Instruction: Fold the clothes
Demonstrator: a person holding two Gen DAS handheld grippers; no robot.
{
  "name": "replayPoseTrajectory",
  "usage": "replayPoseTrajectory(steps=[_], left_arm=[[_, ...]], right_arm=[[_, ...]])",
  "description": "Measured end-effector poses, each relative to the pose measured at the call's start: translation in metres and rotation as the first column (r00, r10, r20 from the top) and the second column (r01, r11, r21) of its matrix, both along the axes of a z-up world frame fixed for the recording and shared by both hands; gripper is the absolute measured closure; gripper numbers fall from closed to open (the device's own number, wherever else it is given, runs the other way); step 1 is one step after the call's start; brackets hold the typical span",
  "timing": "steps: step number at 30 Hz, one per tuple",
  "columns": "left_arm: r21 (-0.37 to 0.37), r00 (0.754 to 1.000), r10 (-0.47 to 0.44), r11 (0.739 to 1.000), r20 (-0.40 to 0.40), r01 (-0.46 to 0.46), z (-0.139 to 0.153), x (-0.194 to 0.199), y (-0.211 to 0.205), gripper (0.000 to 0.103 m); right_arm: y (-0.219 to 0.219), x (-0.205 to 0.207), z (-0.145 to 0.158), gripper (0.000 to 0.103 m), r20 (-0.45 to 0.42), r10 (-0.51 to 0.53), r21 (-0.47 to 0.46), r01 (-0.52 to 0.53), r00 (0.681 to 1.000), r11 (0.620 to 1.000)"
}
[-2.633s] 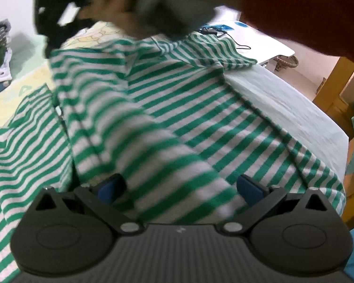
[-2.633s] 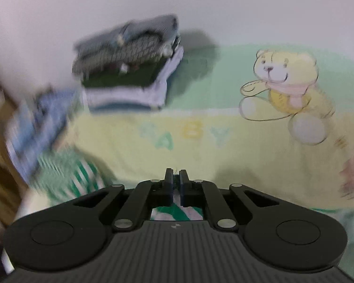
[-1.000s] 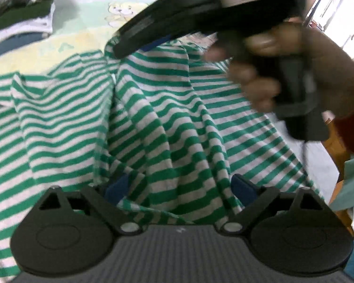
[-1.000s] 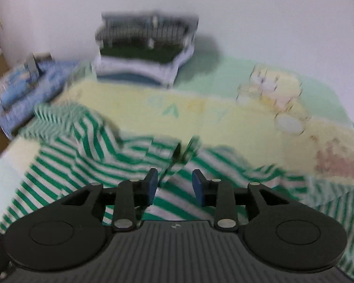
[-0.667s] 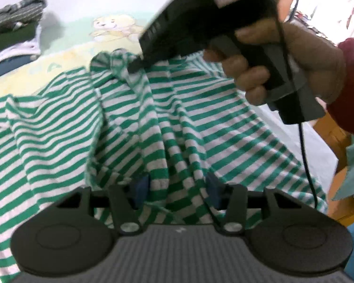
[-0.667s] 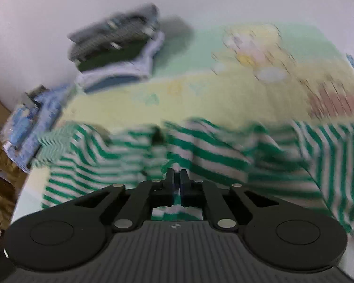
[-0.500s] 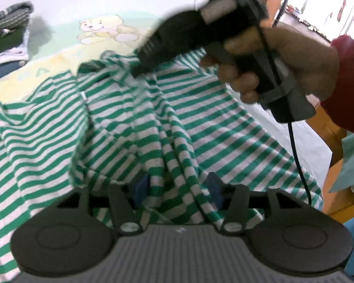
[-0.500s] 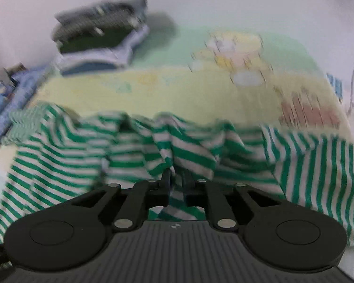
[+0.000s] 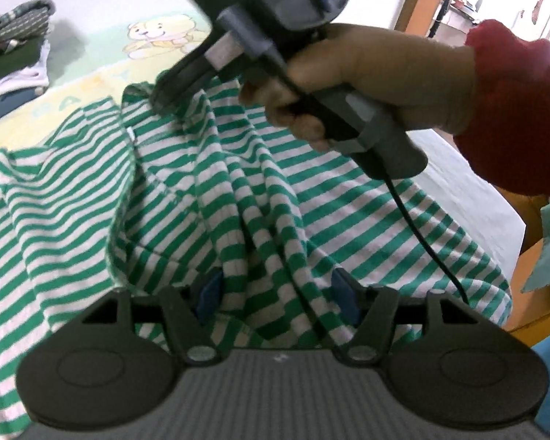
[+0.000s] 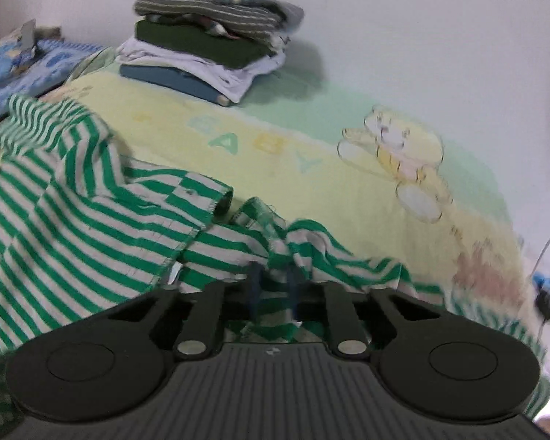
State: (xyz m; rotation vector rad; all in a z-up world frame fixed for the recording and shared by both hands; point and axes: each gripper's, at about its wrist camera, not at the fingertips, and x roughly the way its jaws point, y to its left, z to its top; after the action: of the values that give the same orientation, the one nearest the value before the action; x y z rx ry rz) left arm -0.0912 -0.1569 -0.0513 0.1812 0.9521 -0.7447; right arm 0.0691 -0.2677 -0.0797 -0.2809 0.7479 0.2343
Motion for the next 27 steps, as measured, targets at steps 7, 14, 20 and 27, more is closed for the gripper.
replayPoseTrajectory(steps=[7,14,20,27], left_arm=[[-0.006,1.0,0.023,1.0,0.011,-0.023,0.002,0.0,0.005,0.066],[0.013,0.999,0.032,0.999,0.007,-0.032,0.004,-0.001,0.004,0.066],[0.018,0.999,0.041,0.999,0.018,-0.042,0.005,-0.002,0.01,0.06],[0.006,0.999,0.051,0.999,0.008,-0.051,0.016,0.005,0.017,0.048]], right_arm=[[-0.01,0.011,0.038,0.098,-0.058,-0.019,0.321,0.036,0.998,0.946],[-0.003,0.039,0.009,0.094,-0.192,-0.049,0.442,0.13,0.98,0.887],[-0.027,0.004,0.04,0.078,-0.114,-0.025,0.489,0.078,0.993,0.869],[-0.004,-0.008,0.009,0.078,-0.168,0.002,0.313,0.051,0.986,0.948]])
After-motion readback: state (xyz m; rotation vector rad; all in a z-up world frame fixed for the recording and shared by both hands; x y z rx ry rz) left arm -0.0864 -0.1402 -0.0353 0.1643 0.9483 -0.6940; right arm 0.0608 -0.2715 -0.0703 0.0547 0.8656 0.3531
